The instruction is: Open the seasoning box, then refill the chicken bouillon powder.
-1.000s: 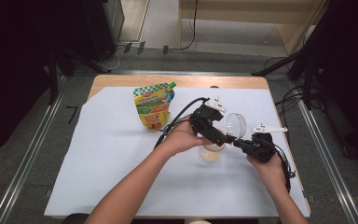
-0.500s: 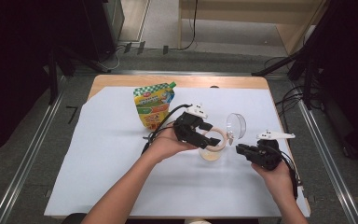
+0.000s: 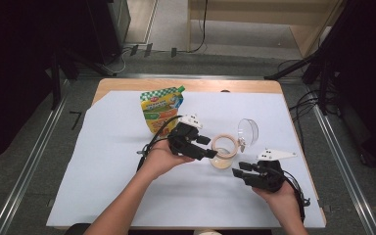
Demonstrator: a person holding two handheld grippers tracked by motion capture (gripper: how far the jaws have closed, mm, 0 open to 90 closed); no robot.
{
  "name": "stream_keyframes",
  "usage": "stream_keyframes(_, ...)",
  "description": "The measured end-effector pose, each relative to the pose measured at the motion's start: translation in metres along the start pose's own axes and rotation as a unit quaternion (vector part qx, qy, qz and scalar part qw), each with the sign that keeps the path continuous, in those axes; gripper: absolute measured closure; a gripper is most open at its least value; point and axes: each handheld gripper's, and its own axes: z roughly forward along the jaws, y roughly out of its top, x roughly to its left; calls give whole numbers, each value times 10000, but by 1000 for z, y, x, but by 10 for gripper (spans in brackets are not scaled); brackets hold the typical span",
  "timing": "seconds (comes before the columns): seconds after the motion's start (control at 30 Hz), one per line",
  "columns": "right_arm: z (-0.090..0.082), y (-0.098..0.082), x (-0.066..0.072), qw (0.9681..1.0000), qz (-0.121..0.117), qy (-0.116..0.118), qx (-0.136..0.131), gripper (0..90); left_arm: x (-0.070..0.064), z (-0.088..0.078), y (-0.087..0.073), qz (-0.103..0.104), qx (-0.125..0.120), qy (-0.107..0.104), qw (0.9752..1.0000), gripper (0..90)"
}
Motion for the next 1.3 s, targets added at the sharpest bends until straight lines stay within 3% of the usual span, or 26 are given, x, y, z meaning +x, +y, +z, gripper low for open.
stream_keyframes(0.17, 6, 1, 2, 9997, -4, 211, -92, 550, 5, -7, -9, -129, -51, 123, 9998, 453)
stream_keyframes(0.3, 7, 2, 4, 9995, -68, 244, -193, 518, 8, -12, -16, -210, 95, 260, 9994, 445)
stream_keyframes(0.57, 13, 2, 5, 9995, -51, 307, -59, 500, 17, -25, -21, -427, 29, 281, 9987, 433)
stream_keyframes(0.93, 20, 2, 11, 9991, -248, 333, 128, 500, 29, -43, -27, -566, -41, 480, 9972, 440)
stream_keyframes(1.17, 24, 2, 13, 9989, -305, 305, 201, 487, 40, -63, -38, -660, -44, 667, 9956, 436)
stream_keyframes(1.3, 25, 2, 14, 9987, -352, 297, 226, 484, 48, -74, -43, -801, -164, 757, 9938, 436)
